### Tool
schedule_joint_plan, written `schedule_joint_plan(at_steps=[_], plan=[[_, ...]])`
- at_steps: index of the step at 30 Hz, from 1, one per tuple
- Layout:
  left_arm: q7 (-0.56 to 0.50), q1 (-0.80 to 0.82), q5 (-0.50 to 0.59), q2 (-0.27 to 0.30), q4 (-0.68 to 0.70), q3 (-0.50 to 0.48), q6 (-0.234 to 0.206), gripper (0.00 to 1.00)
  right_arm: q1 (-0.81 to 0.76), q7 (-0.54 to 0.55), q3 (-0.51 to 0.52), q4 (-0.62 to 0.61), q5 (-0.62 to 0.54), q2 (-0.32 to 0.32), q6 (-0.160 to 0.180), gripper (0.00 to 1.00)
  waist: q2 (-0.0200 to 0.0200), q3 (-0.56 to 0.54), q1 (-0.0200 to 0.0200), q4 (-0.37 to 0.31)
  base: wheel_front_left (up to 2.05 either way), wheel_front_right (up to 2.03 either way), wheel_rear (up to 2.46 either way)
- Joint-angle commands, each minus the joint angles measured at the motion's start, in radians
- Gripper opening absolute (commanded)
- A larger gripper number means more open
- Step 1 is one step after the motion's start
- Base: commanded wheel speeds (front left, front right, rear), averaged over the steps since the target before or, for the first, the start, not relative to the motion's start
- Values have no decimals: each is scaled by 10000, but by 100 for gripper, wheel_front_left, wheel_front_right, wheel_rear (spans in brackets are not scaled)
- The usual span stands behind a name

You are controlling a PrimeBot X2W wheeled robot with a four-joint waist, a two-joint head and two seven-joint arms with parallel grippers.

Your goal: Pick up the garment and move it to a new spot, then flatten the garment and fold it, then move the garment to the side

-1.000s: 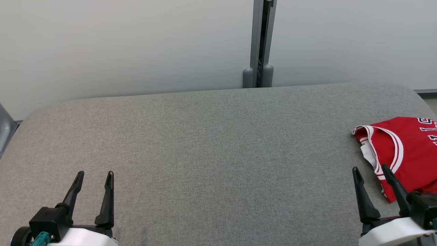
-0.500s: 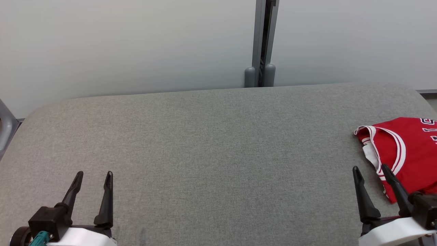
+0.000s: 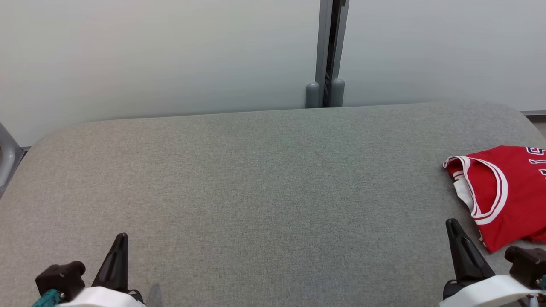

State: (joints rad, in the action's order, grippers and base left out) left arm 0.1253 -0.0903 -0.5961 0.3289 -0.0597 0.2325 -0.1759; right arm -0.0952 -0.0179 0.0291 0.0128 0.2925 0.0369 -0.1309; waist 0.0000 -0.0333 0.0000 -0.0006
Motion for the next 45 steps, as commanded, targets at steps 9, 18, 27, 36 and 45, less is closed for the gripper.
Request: schedule_joint_plan(at_steps=[9,18,27,36,45], plan=[[-486,793,-1486,-191,-390,-796,453,0,761,-115,-143,407,1959,73,0,0,0,37,0,1,0,0,0],[-949,1184,-2724,-489,-811,-1415,835,0,1183,-173,-293,886,3628,87,0,0,0,76,0,1,0,0,0],[-1295,1471,-3606,-715,-1120,-1874,1108,0,1489,-218,-404,1232,4829,98,0,0,0,107,0,2,0,0,0],[-1660,1771,-4511,-955,-1444,-2360,1390,0,1800,-263,-519,1591,6070,108,1,0,0,143,0,2,0,0,0],[-1994,2047,-5322,-1174,-1739,-2811,1646,0,2085,-300,-619,1919,7203,119,1,0,0,178,0,3,0,0,0]])
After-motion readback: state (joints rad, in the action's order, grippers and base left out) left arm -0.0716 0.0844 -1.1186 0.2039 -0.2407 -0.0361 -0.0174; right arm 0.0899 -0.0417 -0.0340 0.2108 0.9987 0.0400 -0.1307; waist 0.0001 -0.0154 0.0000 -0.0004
